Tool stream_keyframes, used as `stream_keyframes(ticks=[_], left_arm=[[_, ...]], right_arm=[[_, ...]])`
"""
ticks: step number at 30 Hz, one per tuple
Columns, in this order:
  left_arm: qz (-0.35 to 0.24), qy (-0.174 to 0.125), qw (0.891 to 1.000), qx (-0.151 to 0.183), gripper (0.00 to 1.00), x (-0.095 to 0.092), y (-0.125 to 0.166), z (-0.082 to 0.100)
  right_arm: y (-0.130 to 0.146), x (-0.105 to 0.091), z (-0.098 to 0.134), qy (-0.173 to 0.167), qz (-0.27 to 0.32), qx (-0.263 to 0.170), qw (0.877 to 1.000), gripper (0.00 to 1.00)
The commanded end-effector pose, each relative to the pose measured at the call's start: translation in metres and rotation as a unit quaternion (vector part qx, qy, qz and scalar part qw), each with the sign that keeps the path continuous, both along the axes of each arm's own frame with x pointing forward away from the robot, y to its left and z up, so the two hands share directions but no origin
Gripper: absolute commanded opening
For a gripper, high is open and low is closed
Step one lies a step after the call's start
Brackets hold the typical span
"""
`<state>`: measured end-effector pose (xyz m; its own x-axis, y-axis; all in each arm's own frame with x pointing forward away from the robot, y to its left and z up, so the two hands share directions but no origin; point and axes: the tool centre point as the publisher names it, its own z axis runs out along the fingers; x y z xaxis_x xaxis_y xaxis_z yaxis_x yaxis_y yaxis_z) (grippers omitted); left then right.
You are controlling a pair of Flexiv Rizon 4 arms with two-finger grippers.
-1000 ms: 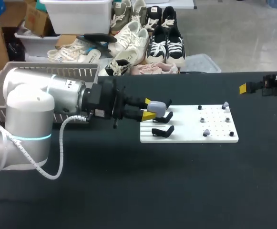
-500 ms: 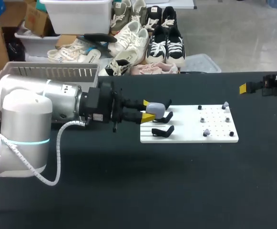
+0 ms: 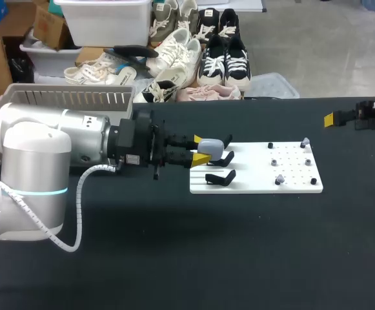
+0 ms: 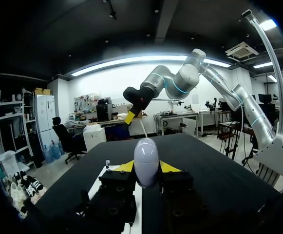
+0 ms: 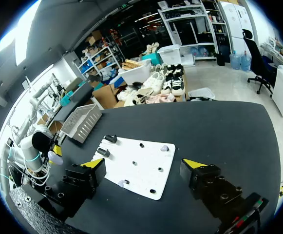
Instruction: Pick up each earbud case from the left stands, insert the matching earbuds, close the lid, and place the case in the box.
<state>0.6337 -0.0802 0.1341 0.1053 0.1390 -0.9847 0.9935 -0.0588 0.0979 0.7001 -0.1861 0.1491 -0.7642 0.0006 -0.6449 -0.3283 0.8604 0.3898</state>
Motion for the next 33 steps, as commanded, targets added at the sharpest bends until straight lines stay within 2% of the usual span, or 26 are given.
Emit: stream_keyframes(ticks=[1,4,14,19,26,33], left_arm=[[0.007,-0.002,1.000,-0.020,0.00,-0.003,-0.014,-0.006],[0.006,0.002,0.999,-0.035,0.00,0.000,-0.022,-0.007],[-0.007,-0.007,0.999,-0.040,0.00,0.005,-0.033,-0.010],[-0.009,-0.001,0.999,-0.041,0.00,0.005,-0.037,-0.014],[-0.011,0.003,0.999,-0.046,0.00,0.006,-0.039,-0.017],[-0.014,0.007,0.999,-0.052,0.00,0.007,-0.042,-0.019]], right_arm=[[0.000,0.001,0.000,0.001,0.001,0.000,1.000,1.00],[0.000,0.001,0.000,0.001,0.001,0.000,1.000,1.00],[0.000,0.001,0.000,0.001,0.001,0.000,1.000,1.00],[0.000,0.001,0.000,0.001,0.001,0.000,1.000,1.00],[0.012,-0.016,0.008,-0.016,0.028,0.004,0.999,1.00],[0.037,-0.042,0.021,-0.042,0.068,-0.003,0.997,1.00]])
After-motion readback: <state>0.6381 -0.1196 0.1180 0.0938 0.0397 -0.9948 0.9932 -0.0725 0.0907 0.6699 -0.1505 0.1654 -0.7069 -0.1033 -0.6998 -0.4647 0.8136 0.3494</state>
